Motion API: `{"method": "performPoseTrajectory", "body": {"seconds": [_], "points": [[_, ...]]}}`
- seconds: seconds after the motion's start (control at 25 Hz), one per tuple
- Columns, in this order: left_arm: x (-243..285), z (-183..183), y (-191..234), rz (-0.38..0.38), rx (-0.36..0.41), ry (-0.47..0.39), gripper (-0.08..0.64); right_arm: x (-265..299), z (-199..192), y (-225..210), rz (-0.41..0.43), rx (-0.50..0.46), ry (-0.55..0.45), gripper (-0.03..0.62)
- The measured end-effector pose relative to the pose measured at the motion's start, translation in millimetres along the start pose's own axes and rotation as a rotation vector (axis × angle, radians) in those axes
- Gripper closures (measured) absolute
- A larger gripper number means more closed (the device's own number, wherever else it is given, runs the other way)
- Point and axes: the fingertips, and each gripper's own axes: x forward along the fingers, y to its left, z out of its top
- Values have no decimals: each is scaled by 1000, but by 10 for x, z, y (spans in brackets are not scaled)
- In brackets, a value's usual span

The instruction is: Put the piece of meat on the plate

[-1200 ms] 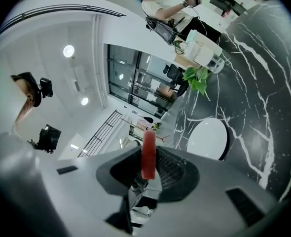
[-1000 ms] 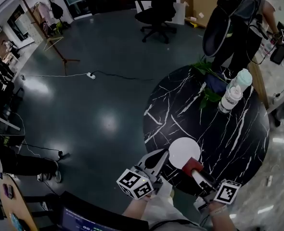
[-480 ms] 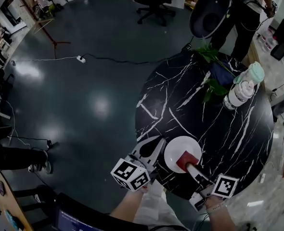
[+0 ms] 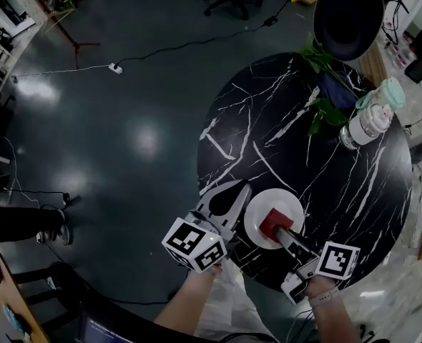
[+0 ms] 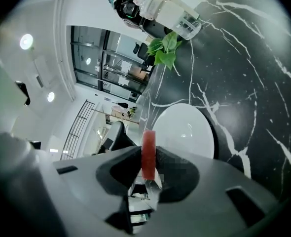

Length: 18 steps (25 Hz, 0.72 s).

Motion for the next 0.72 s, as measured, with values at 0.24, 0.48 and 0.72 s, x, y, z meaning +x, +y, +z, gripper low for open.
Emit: {"method": "performPoseTrajectory", "body": {"seconds": [0.24, 0.48, 0.72], "points": [[12, 12, 23, 5, -1, -10, 551, 115, 7, -100, -64, 19, 37, 508], [-24, 2, 52, 8, -29, -20, 552, 169, -15, -146, -126, 0, 77, 506], [-27, 29, 52, 7, -31, -22, 551, 134, 47, -198, -207, -105, 80, 499]]}}
